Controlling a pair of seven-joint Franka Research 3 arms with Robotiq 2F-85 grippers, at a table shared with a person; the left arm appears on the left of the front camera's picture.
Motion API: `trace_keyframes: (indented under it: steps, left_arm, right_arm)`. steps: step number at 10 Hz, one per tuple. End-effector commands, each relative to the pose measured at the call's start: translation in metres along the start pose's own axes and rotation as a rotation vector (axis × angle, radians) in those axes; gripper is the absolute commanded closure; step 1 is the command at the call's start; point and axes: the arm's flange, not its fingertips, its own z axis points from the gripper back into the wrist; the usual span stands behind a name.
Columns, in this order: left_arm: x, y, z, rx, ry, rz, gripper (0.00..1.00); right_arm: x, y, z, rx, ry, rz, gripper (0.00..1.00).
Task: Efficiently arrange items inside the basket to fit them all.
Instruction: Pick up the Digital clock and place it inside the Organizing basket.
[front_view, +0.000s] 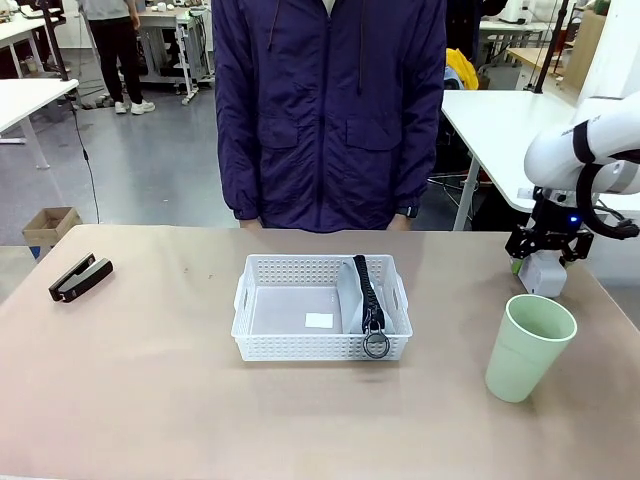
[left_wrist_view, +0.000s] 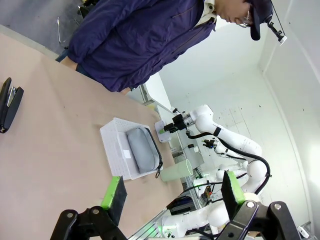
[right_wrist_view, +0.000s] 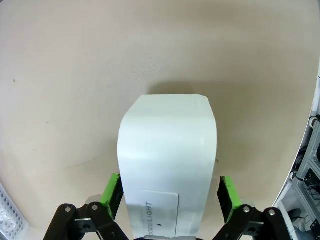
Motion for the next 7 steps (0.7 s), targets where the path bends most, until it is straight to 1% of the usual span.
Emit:
trace_keyframes:
  steps: [1,3,4,5,6,7]
  left_arm:
    - [0.0016,-0.002,0.0,-0.019,-0.013,-0.022,0.0]
    - [0.0016,-0.002,0.0,-0.019,-0.013,-0.022,0.0]
    - [0.0016,-0.002,0.0,-0.019,-0.013,-0.022,0.0]
    - [0.0016,-0.002,0.0,-0.019,-0.013,-0.022,0.0]
    - [0.0016,-0.002,0.0,-0.019,-0.013,-0.022,0.0]
    - [0.0016,-0.002,0.0,-0.019,-0.013,-0.022,0.0]
  right_arm:
    - [0.0055,0.0013,0.0063,-0.044,0.023,-0.011,0.0]
    - [0.0061,0.0021,0.0053,-0.031,0.038,-0.017,0.0]
    - [0.0061,0.0023,0.0056,-0.034,0.043,-0.009,0.59]
    - [0.0053,0.0024,0.0069,-0.032,0.029,-0.025,0.59]
    - [0.0047,0.0021,0.0085,-0.023,0.003,-0.022,1.0]
    - [0.0055,0.0027,0.0077,-0.016,0.02,-0.019,0.64]
